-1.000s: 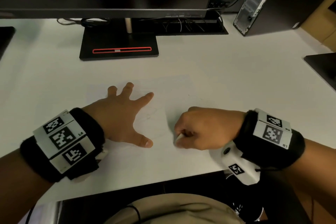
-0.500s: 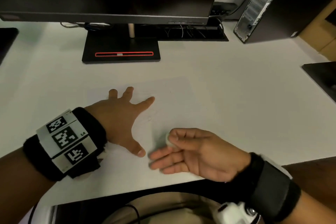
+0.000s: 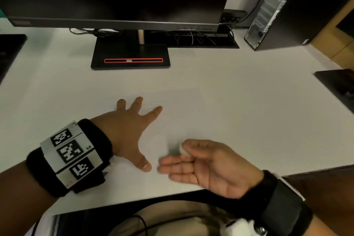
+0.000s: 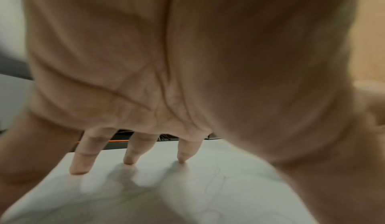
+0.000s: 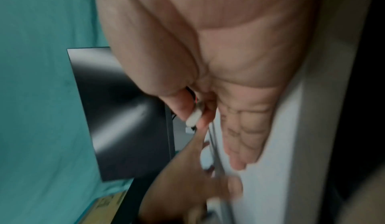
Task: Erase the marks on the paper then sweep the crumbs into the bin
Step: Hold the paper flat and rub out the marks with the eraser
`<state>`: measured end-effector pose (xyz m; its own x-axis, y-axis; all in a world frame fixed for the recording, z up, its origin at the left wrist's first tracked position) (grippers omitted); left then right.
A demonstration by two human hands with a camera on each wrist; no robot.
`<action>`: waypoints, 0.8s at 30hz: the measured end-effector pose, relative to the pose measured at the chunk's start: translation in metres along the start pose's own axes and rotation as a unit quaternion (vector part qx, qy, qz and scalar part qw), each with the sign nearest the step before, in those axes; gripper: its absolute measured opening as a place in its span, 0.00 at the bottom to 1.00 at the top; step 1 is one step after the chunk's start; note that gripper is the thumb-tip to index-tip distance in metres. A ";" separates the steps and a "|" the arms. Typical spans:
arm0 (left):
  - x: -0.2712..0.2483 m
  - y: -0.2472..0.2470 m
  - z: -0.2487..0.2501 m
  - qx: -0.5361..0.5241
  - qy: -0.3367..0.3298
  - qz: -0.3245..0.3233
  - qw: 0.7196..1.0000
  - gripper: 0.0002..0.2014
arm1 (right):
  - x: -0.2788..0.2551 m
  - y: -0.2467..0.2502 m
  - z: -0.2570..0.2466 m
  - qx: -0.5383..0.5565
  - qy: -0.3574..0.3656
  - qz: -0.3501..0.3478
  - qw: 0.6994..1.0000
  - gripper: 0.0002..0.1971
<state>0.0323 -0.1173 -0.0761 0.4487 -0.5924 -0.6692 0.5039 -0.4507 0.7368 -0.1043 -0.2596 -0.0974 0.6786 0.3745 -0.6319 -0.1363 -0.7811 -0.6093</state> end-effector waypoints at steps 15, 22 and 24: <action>-0.008 -0.008 0.005 -0.020 -0.017 0.011 1.000 0.79 | 0.023 0.002 -0.021 0.007 -0.001 0.039 0.999 0.17; -0.009 -0.007 0.004 -0.018 -0.018 0.017 1.000 0.80 | 0.000 0.043 -0.080 0.211 0.256 0.119 0.936 0.14; -0.008 -0.008 0.004 -0.019 -0.016 0.018 1.000 0.80 | 0.009 0.011 -0.054 0.135 0.168 0.053 0.975 0.08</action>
<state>0.0218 -0.1114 -0.0765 0.4438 -0.6295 -0.6378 0.5153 -0.4030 0.7563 -0.0614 -0.2920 -0.0839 0.8423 0.0784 -0.5332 -0.3729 -0.6295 -0.6817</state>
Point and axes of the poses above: each hand's wrist, its own x-axis towards the middle knuckle, its own y-axis out of the back of the hand, z = x × y, the point moved 5 cm from there along x, towards the middle knuckle, and after that the axes turned 8 degrees about -y, right-handed, at the moved point
